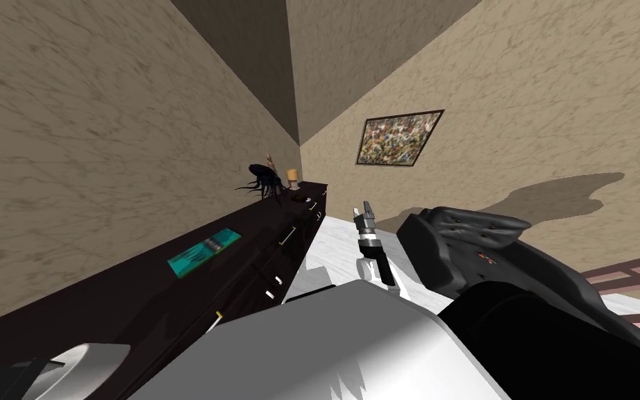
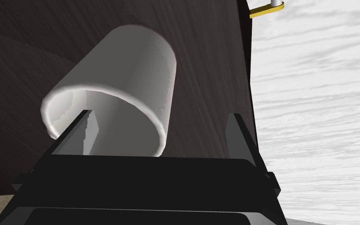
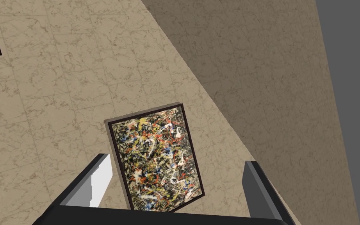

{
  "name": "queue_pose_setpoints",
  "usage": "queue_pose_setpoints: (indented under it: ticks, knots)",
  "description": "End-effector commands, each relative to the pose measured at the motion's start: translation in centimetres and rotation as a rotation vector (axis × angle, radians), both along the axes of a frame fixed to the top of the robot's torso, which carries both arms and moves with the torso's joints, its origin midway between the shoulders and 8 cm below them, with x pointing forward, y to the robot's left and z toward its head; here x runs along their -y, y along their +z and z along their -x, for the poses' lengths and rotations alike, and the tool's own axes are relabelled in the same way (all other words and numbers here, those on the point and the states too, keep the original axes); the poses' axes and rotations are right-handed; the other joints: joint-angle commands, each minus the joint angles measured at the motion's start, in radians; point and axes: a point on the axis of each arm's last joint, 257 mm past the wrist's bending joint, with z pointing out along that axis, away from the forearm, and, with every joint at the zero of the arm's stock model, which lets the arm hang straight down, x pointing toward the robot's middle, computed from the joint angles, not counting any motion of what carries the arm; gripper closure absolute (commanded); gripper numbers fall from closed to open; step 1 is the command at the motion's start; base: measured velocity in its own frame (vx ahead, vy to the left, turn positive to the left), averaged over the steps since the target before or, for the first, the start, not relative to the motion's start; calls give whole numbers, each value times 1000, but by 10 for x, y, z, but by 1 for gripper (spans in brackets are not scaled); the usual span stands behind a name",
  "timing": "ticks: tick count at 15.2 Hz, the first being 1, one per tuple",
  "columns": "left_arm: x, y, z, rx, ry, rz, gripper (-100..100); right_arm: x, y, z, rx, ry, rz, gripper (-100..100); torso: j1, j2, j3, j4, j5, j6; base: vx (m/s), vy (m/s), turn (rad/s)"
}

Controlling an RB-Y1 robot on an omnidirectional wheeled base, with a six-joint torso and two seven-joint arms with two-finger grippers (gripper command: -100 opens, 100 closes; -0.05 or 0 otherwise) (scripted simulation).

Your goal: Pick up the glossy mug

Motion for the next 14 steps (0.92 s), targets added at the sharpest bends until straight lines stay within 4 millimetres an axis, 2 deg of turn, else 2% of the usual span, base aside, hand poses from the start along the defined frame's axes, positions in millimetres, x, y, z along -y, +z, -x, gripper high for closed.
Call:
queue_pose_setpoints:
  ticks: [1,2,5,6,7,11,12,13,14]
  knots:
    - [0,0,0,0,0,0,-100,0,0,0,0,0,0,0,0,0,0,0,0,0,16,8,-18]
    - [-3,-9,1,-3,7,3,-100,0,0,0,0,0,0,0,0,0,0,0,0,0,-4,1,-32]
    - [-7,-22,1,-2,12,2,-100,0,0,0,0,0,0,0,-1,3,2,1,0,0,-24,-3,-34]
    - [-4,-16,1,-4,11,3,-100,0,0,0,0,0,0,0,-1,4,2,1,0,0,-19,-2,-8]
    - [-4,-17,1,-2,10,3,100,0,0,0,0,0,0,0,-1,4,2,1,0,0,-6,0,0]
    - [-4,-17,1,-3,11,4,100,0,0,0,0,0,0,0,-1,2,1,0,0,0,0,0,0]
    - [-1,-5,1,-4,5,3,100,0,0,0,0,0,0,0,-1,2,1,0,0,0,15,1,41]
    - [-1,-2,1,-4,3,2,100,0,0,0,0,0,0,0,-1,2,1,1,-1,0,31,2,54]
    - [-2,-7,1,-2,5,3,100,0,0,0,0,0,0,0,-1,1,1,1,-1,0,20,1,19]
